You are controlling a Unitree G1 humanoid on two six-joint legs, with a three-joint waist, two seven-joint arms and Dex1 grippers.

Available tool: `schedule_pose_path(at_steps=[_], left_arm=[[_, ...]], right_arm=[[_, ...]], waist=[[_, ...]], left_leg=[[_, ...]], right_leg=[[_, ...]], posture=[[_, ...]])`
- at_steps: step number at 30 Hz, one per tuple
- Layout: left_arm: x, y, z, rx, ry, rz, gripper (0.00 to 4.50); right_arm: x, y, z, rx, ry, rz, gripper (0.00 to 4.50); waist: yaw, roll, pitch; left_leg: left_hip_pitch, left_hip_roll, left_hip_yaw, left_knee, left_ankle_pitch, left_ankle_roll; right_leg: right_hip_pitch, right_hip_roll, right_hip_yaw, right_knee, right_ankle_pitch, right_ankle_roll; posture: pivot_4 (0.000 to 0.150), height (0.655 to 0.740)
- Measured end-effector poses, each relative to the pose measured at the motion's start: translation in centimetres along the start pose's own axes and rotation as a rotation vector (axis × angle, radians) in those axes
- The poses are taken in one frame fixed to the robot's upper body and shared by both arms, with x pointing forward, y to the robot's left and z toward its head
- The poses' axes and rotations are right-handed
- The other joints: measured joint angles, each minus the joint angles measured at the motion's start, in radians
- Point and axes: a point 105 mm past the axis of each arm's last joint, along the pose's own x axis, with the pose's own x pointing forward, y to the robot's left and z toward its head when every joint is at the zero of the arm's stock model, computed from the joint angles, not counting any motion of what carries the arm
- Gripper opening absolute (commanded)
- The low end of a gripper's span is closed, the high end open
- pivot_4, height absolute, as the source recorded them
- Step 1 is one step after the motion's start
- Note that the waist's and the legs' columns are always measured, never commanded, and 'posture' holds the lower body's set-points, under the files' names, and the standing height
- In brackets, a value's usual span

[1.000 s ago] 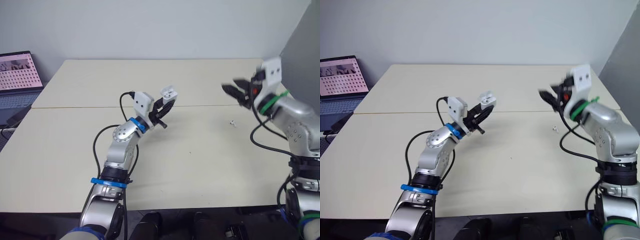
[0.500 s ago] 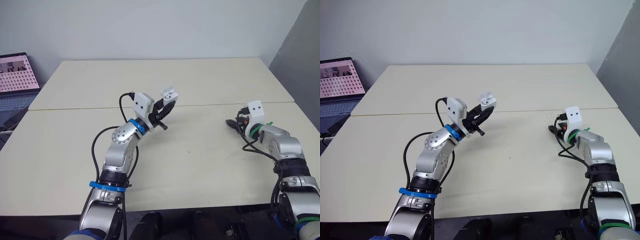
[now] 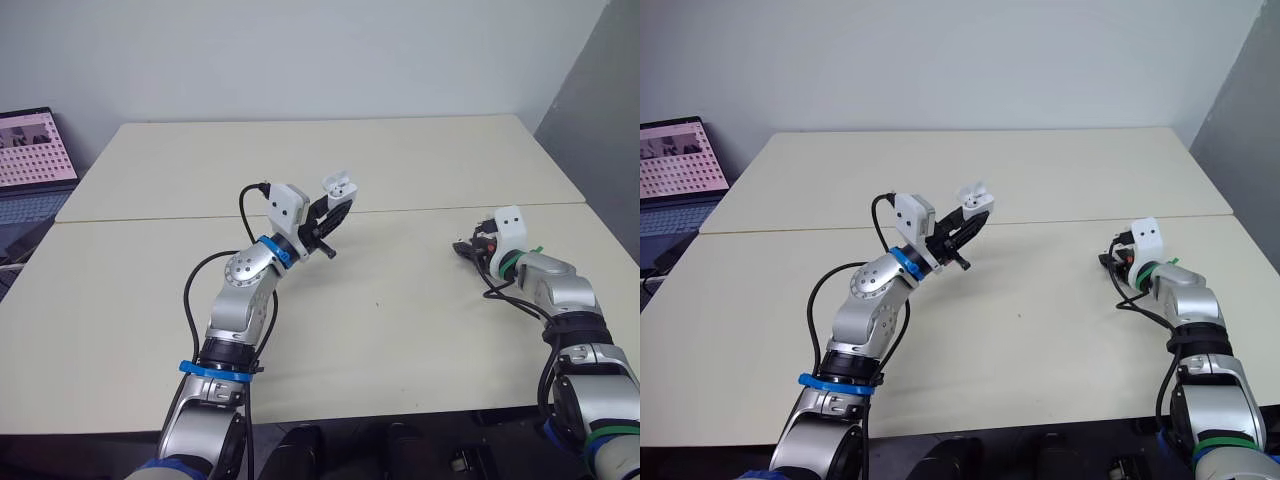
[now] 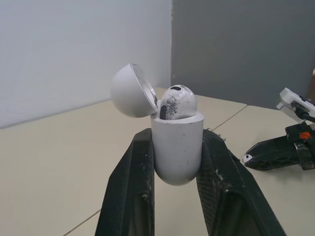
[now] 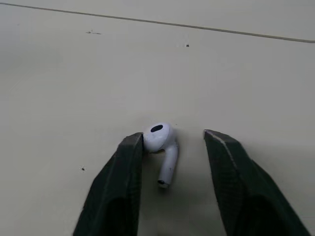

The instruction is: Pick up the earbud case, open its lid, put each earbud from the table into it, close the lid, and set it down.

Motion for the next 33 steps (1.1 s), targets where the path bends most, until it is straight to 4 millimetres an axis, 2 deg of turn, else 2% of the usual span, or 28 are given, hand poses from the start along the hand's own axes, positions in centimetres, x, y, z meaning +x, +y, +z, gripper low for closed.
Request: schedule_pose_path(at_steps=[1,2,8,10,12,14,19,21,26,32,33], left_arm=[[0.1,-0.1,0.0,-0.002,-0.002,-0.001,0.75],[0.1,-0.2,0.0,-0.006,-0.005,-0.002,0.75],[0.5,-0.7,-0.2,-0.017,-0.006,-0.013,0.75],[0.6,-0.9,-0.1,-0.022,-0.011,-0.016,0.75],[0.6,-0.8,-0.1,-0.021,-0.012,-0.013,0.75],[0.1,-0.5,-0.3,-0.016,-0.002,-0.003,0.75],[-0.7,-0.6,-1.4,-0.038,0.027,0.006,0.75],[-0.7,-0.6,-1.2,-0.031,0.025,0.005,0.75],[-1.0,-0.5,-1.1,-0.018,0.026,0.006,0.75],[-1.3,-0.6,-1.3,-0.027,0.038,0.01,0.75],[-1.3,-0.6,-1.3,-0.027,0.037,0.01,0.75]], right_arm=[[0.0,0.1,0.0,-0.001,0.0,0.006,0.55],[0.0,0.1,0.0,-0.003,-0.001,0.011,0.39],[-0.1,0.0,0.0,-0.006,0.001,0.014,0.39],[-0.8,-0.1,-0.2,-0.057,0.02,0.034,0.39],[-2.7,-0.3,-0.6,-0.165,0.082,0.098,0.39],[-6.1,-0.5,-1.6,-0.307,0.224,0.211,0.39],[-12.9,-0.6,-3.6,-0.538,0.549,0.419,0.39],[-14.4,-0.9,-4.7,-0.588,0.648,0.473,0.39],[-15.2,-1.1,-5.6,-0.629,0.71,0.515,0.39],[-15.0,-1.4,-5.7,-0.632,0.712,0.502,2.4],[-15.1,-1.3,-5.7,-0.634,0.717,0.505,2.4]], waist=[[0.0,0.0,0.0],[0.0,0.0,0.0],[0.0,0.0,0.0],[0.001,0.0,0.0],[0.009,0.0,0.0],[0.016,0.001,0.0],[0.018,0.0,0.0],[0.018,0.0,0.0],[0.02,0.0,0.0],[0.026,-0.002,0.001],[0.027,-0.003,0.001]], left_leg=[[0.0,0.0,0.0,0.0,0.0,0.0],[0.0,0.0,0.0,0.0,0.0,0.0],[0.0,0.0,0.0,0.0,0.0,0.0],[0.0,0.0,0.0,0.0,0.0,0.0],[-0.001,-0.001,0.0,0.0,-0.001,0.001],[-0.001,-0.001,0.0,0.001,-0.002,0.002],[-0.001,0.0,0.001,0.001,-0.005,0.007],[0.0,0.002,0.002,0.001,-0.005,0.007],[0.0,0.002,0.004,0.001,-0.004,0.007],[0.0,0.002,0.004,0.003,-0.004,0.007],[0.0,0.002,0.004,0.003,-0.004,0.007]], right_leg=[[0.0,0.0,0.0,0.0,0.0,0.0],[0.0,0.0,0.0,0.0,0.0,0.0],[0.0,0.0,0.0,0.0,0.0,0.0],[0.0,0.0,0.0,0.0,0.0,0.0],[0.0,0.0,0.0,-0.001,0.0,0.0],[0.0,0.0,0.0,-0.002,0.0,0.001],[0.0,0.0,0.0,-0.002,0.0,0.001],[0.0,0.0,0.0,-0.002,0.0,0.001],[0.0,0.0,0.001,-0.002,0.0,0.001],[0.001,0.0,0.002,-0.002,0.0,0.002],[0.001,0.0,0.002,-0.002,0.0,0.002]], posture=[[0.15,0.74],[0.15,0.74],[0.15,0.74],[0.15,0.74],[0.15,0.74],[0.15,0.74],[0.15,0.74],[0.15,0.74],[0.15,0.74],[0.15,0.74],[0.15,0.74]])
